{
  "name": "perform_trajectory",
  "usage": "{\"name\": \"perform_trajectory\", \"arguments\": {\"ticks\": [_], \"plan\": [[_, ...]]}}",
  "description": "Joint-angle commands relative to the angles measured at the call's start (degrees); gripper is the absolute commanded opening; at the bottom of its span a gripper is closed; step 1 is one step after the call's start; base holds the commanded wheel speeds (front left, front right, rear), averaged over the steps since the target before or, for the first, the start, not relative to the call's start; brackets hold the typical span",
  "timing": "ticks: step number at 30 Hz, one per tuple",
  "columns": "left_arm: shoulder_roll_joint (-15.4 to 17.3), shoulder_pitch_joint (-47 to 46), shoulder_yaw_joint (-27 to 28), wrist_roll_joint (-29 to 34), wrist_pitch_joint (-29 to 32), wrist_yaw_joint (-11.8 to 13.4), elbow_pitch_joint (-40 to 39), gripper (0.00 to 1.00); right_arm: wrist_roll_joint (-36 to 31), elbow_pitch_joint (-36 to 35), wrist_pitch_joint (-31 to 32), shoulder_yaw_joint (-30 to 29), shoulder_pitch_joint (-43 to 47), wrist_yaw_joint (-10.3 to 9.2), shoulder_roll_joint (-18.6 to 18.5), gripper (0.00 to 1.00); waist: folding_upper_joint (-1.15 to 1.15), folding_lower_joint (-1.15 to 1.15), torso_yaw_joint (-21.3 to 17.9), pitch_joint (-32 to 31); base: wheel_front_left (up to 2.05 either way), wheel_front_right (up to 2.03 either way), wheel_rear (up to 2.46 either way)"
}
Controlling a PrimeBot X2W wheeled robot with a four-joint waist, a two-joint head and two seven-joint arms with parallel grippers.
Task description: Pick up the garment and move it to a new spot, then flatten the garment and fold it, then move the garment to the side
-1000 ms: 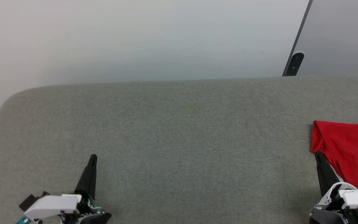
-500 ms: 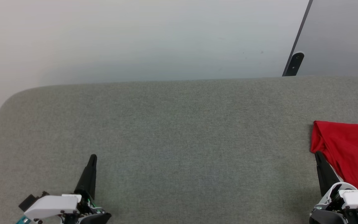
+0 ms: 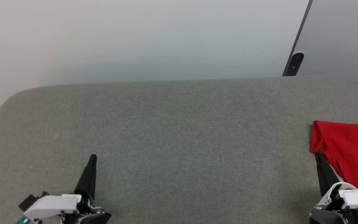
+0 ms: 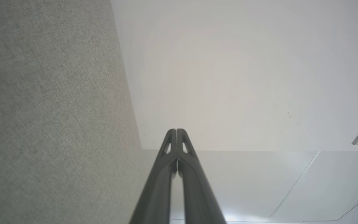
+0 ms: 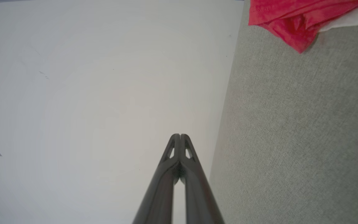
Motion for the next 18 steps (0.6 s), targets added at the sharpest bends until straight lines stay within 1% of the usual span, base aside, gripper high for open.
{"name": "perform_trajectory", "arguments": {"ticks": [1,18], "plan": [[-0.1,-0.6,0.1,0.1,0.3,-0.2,0.0,0.0,0.2,0.0,-0.1,0.0,-0.3,-0.06,0.2,0.0,0.0,0.0,0.0,0.0,0.0,0.0,0.0],[-0.1,-0.6,0.3,0.3,0.3,-0.2,0.0,0.0,0.2,0.0,-0.1,0.0,-0.3,-0.06,0.2,0.0,0.0,0.0,0.0,0.0,0.0,0.0,0.0]]}}
